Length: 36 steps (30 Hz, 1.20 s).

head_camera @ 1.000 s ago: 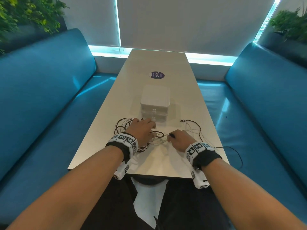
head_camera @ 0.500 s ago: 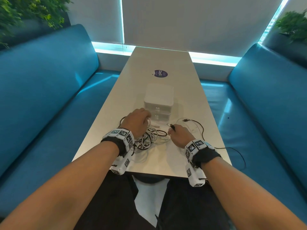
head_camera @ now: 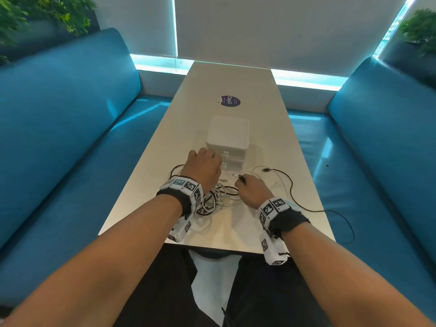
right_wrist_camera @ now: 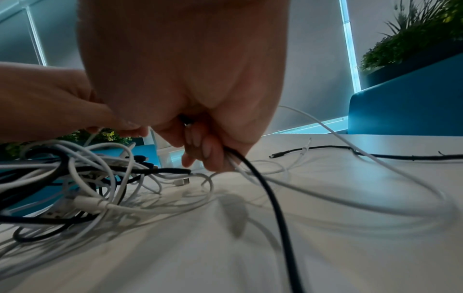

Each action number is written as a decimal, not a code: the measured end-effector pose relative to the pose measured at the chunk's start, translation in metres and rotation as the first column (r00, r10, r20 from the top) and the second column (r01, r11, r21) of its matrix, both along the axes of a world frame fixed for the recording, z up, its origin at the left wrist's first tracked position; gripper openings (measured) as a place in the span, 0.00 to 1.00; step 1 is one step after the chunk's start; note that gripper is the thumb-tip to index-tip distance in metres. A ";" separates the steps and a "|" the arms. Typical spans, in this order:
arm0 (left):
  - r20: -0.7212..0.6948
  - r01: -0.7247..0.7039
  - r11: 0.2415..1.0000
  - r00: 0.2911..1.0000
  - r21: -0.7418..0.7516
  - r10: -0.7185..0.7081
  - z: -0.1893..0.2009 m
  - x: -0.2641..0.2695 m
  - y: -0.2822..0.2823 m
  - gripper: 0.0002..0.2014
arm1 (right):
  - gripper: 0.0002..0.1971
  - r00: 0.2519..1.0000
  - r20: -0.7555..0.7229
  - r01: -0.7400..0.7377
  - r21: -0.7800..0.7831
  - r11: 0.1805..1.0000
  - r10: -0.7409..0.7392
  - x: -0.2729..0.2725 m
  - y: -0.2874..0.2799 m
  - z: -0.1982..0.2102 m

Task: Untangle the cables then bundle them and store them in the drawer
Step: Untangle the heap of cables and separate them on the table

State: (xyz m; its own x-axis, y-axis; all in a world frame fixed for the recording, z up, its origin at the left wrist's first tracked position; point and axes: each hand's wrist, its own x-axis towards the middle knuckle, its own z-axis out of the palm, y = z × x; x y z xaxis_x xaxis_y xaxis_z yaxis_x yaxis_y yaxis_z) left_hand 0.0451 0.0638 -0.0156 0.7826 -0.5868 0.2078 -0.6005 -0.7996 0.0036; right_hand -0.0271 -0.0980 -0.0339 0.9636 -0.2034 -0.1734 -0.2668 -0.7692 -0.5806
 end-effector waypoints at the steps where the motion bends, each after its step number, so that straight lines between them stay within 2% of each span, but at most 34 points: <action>1: -0.013 0.026 0.999 1.000 0.037 -0.025 -0.003 0.003 -0.003 0.11 | 0.14 1.000 -0.020 -0.004 -0.002 1.000 0.004 0.000 -0.001 -0.001; 5: -0.221 0.072 0.978 0.975 0.194 -0.028 -0.007 0.011 -0.016 0.10 | 0.15 0.999 -0.048 -0.020 -0.013 1.000 0.019 0.000 -0.005 -0.005; 7: -0.262 0.053 0.968 0.965 0.245 0.013 -0.005 0.010 -0.022 0.11 | 0.15 0.999 -0.046 -0.017 -0.005 1.000 0.017 0.001 -0.006 -0.006; 15: -0.264 -0.032 0.912 0.952 0.409 0.152 -0.012 0.003 -0.025 0.13 | 0.15 0.988 -0.140 -0.075 -0.026 0.997 0.071 0.002 -0.001 -0.008; 22: -0.146 -0.080 0.904 0.977 0.420 0.155 -0.018 -0.005 -0.021 0.11 | 0.14 0.990 -0.142 -0.014 -0.055 0.998 0.006 -0.005 0.005 -0.010; 25: -0.090 -0.050 0.939 0.992 0.341 0.085 -0.022 -0.006 -0.016 0.11 | 0.14 0.990 -0.142 0.004 -0.051 0.999 -0.011 -0.005 0.004 -0.007; 29: -0.121 -0.021 0.997 0.992 0.076 0.030 -0.015 -0.003 -0.013 0.07 | 0.16 0.999 -0.048 -0.006 0.009 1.000 0.006 -0.004 0.004 -0.001; 32: -0.198 -0.045 0.994 0.980 -0.102 0.024 -0.003 -0.003 -0.014 0.07 | 0.16 0.998 0.057 0.007 0.055 0.998 -0.010 -0.003 0.006 0.009; 36: -0.217 -0.056 0.983 0.976 -0.177 0.016 0.004 -0.007 -0.021 0.07 | 0.15 0.980 0.166 0.082 0.183 0.980 -0.113 -0.001 0.007 0.024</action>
